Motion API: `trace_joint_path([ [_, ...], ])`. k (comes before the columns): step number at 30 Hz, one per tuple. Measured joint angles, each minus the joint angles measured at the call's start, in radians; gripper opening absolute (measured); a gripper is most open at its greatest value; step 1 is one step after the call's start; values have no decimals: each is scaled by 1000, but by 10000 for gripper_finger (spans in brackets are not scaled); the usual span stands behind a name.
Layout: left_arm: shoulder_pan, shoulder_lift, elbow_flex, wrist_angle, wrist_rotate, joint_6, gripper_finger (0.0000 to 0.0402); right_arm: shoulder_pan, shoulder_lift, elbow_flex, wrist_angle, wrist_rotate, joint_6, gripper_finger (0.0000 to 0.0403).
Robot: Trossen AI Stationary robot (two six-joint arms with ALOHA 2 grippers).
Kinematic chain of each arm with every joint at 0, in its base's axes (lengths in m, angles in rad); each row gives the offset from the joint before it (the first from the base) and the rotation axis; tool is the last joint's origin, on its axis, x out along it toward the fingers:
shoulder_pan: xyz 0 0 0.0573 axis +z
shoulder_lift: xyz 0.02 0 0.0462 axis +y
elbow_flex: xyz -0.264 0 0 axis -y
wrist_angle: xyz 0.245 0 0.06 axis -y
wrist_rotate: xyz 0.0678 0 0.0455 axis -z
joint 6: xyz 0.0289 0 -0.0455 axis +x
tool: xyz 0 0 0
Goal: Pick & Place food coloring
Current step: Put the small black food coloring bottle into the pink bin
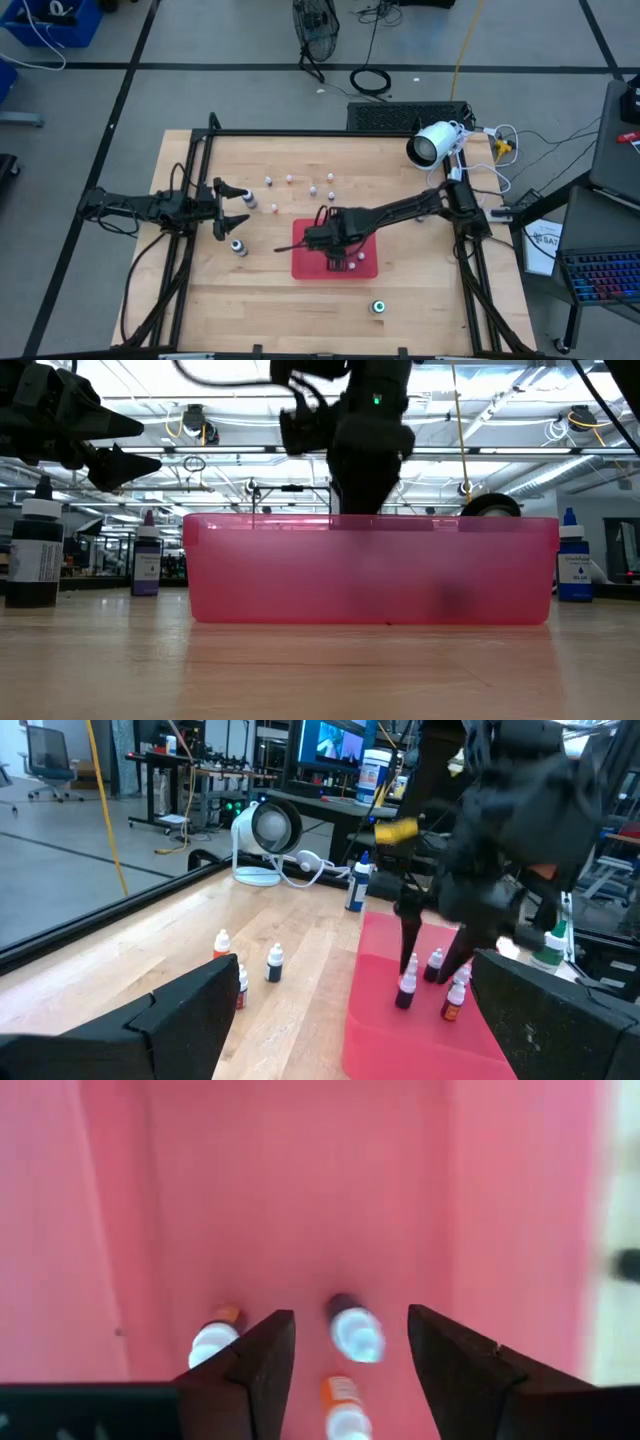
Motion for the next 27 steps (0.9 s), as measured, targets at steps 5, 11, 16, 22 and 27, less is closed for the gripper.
trace_joint_path([
  [5,0,0,0,0,0,0,392,-31,-92,0,32,79,-44,183],
  [11,0,0,0,0,0,0,392,-144,-199,0,93,223,-150,187],
  [16,0,0,0,0,0,0,392,-294,-219,10,108,187,-179,196],
  [22,0,0,0,0,0,0,392,-390,-121,8,76,76,-207,213],
  [27,0,0,0,0,0,0,392,-398,-46,8,81,47,-256,219],
])
